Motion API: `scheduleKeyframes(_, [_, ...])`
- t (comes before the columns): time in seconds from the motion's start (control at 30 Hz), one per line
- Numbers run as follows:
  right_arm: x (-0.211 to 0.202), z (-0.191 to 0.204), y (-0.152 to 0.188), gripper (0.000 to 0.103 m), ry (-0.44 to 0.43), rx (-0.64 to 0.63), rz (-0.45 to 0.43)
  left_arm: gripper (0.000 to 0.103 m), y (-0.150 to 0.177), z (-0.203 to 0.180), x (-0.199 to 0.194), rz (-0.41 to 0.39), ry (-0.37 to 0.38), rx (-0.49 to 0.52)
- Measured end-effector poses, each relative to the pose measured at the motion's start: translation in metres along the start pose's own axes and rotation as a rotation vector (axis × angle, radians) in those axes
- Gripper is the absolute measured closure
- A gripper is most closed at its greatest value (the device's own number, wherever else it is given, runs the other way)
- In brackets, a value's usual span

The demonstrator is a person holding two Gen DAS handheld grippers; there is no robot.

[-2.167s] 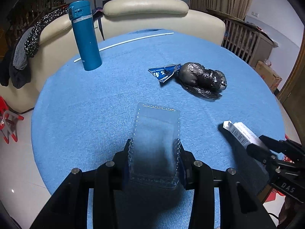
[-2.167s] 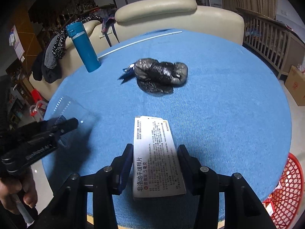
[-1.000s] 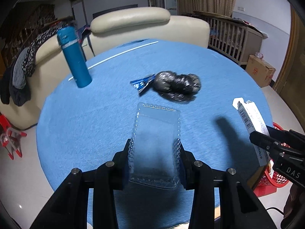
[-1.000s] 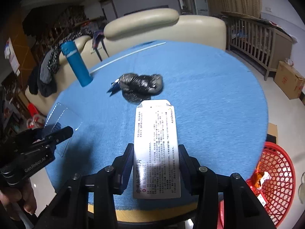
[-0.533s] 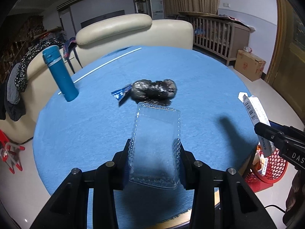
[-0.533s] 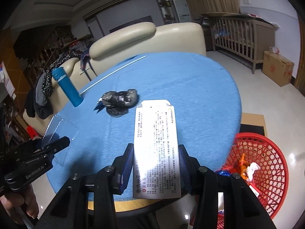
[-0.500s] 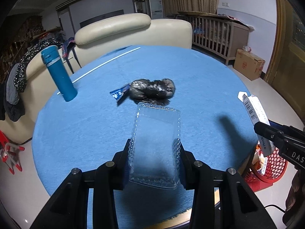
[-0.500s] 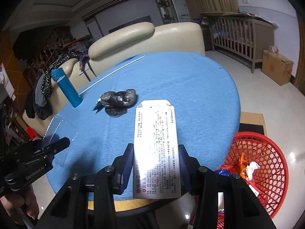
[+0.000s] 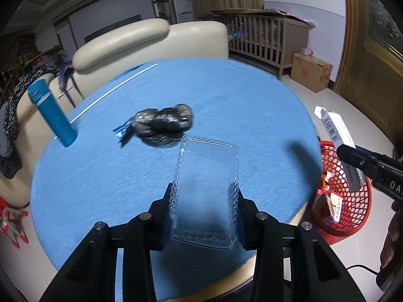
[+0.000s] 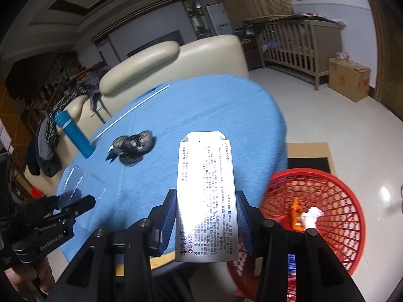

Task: Collect trash
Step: 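Carry the tray and white box in both tools over the red basket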

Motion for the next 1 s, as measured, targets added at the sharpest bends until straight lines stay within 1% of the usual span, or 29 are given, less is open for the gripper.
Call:
scheduleKeyframes(0.23, [-0.016, -0.044, 0.008, 0.055, 0.062, 0.078, -0.018, 0.060, -0.005, -0.039, 0.003, 0.017, 0.056, 0.059])
scheduleKeyframes(0.53, [-0.028, -0.102, 0.030, 0.055, 0.140, 0.194, -0.007, 0.060, -0.006, -0.091, 0.008, 0.048, 0.136, 0.129])
scheduleKeyframes(0.8, [-0.033, -0.130, 0.044, 0.055, 0.168, 0.248, 0.006, 0.060, -0.002, -0.144, 0.011, 0.065, 0.197, 0.222])
scheduleKeyframes(1.0, [-0.028, -0.145, 0.057, 0.055, 0.174, 0.283, 0.031, 0.060, 0.004, -0.175, 0.014, 0.076, 0.228, 0.281])
Point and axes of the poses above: each gripper's, at about its wrist camera, not at the fingertips, and x roughly the way its jaws point, z to its left, y to its underside, the point moved 1 cm from there along x, roughly the way its jaws point, and after that the axes turned 12 degrees about -x, right-handed, at the moved point
